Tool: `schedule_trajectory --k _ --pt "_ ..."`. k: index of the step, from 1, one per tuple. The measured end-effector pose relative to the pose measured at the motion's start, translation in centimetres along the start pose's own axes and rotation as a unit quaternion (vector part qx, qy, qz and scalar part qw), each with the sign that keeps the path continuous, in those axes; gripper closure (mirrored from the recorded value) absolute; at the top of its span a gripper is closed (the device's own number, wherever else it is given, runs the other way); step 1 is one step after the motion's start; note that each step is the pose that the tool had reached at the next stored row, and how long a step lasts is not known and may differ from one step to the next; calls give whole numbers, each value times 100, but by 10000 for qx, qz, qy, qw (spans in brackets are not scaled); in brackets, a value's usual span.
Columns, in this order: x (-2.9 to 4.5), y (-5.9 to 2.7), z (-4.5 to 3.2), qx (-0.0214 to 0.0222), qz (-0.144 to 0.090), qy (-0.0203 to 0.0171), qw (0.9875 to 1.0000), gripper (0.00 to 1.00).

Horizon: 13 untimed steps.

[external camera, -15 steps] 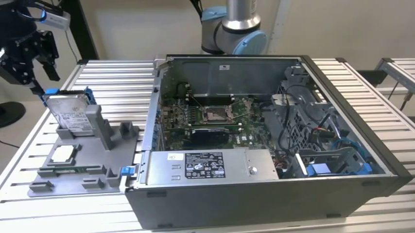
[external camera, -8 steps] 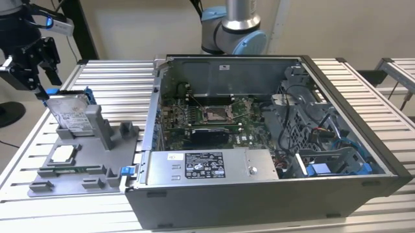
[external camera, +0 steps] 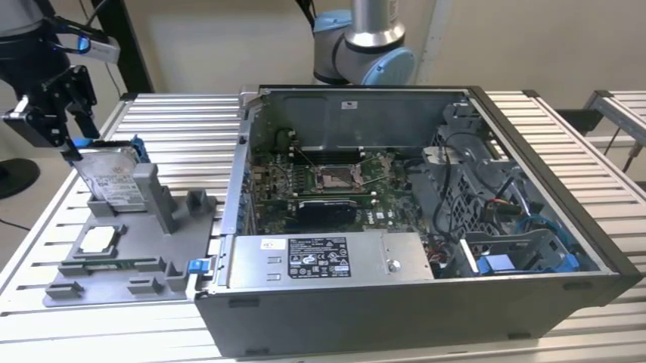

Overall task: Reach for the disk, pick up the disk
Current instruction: 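Pick up the disk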

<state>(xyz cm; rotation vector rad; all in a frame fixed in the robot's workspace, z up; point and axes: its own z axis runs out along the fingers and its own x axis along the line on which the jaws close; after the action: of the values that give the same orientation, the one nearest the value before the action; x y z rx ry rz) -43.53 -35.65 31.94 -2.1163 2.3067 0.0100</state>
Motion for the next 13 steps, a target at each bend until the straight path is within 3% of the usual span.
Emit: schedule_trajectory --k 13 --pt "-12 -1 237 -1 -121 4 9999 0"
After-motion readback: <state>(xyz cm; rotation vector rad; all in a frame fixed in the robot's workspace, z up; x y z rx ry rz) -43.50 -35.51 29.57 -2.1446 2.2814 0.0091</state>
